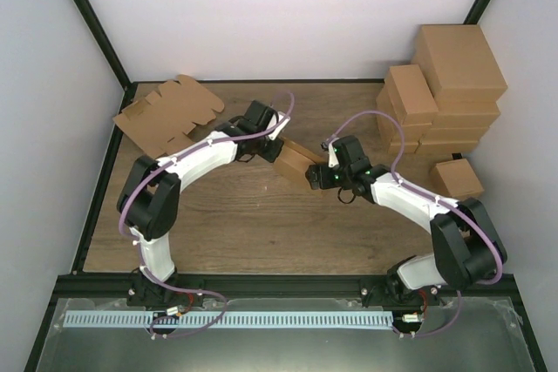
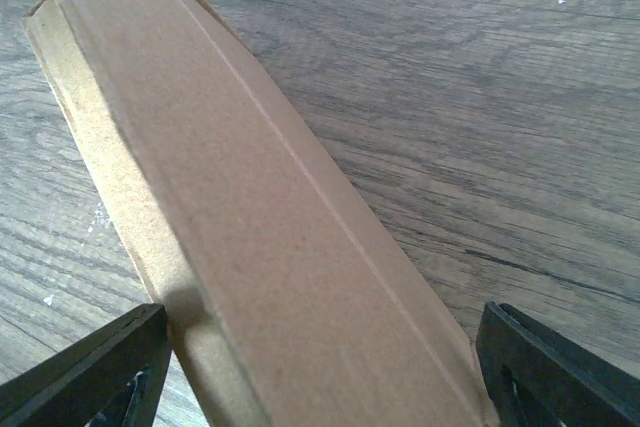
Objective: Fold the paper box
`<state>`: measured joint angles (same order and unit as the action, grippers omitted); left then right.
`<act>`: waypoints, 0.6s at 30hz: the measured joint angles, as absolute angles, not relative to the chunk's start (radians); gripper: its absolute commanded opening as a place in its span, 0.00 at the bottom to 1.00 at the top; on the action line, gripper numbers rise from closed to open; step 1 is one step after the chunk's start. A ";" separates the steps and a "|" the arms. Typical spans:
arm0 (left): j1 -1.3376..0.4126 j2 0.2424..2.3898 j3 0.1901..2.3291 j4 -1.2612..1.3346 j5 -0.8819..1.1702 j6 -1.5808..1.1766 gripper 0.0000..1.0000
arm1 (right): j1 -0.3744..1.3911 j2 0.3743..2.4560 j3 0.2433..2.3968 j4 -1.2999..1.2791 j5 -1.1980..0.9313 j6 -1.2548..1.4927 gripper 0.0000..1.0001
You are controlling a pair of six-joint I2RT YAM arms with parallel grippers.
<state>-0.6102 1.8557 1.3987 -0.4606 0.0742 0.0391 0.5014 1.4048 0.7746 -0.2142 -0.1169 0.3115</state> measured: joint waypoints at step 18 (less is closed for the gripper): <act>-0.634 1.846 1.385 -0.469 0.072 0.030 0.04 | 0.460 1.351 0.775 -0.266 -0.113 0.289 0.91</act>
<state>-0.6338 1.8458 1.3846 -0.4690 0.0719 0.0296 0.4599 1.3510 0.7746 -0.2665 -0.1135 0.2890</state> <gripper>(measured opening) 0.042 0.892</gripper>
